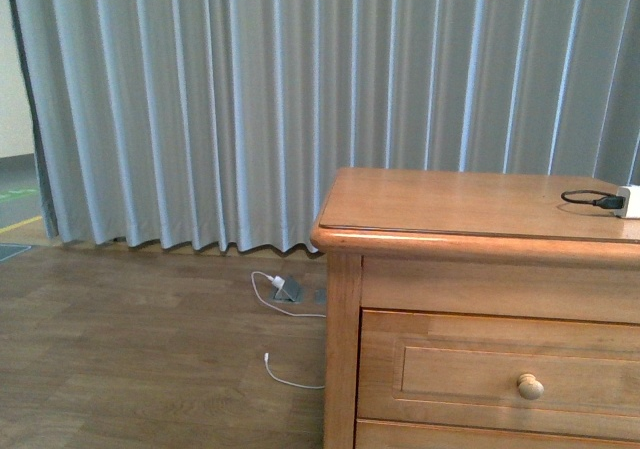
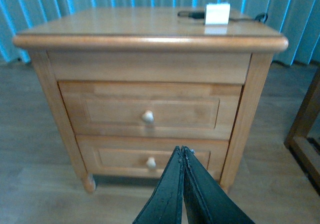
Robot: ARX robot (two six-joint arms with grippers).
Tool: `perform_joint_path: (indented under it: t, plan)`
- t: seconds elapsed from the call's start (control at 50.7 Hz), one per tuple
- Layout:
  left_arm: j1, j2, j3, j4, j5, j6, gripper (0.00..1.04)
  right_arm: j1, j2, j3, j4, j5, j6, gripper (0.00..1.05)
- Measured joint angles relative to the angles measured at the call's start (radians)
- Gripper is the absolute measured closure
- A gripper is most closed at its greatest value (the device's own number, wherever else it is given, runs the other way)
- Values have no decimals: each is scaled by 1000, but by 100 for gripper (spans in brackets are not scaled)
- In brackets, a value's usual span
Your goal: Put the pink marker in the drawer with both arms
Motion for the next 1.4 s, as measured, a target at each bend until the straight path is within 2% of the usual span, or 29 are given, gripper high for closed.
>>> perform_joint_path:
  t: [0.592, 0.69, 0.789, 1.105, 1.401]
  plan:
    - [0, 0, 0, 0, 0, 0, 6, 0, -65, 0, -35, 0, 0, 103]
    - [0, 0, 0, 0, 0, 0, 6, 0, -65, 0, -35, 0, -1, 88]
    - [0, 0, 0, 0, 0, 0, 6, 0, -65, 0, -35, 0, -1, 63]
    - [0, 0, 0, 0, 0, 0, 6, 0, -65, 0, -35, 0, -1, 7]
    - [0, 0, 0, 0, 0, 0, 6, 0, -65, 0, -35, 0, -1, 8]
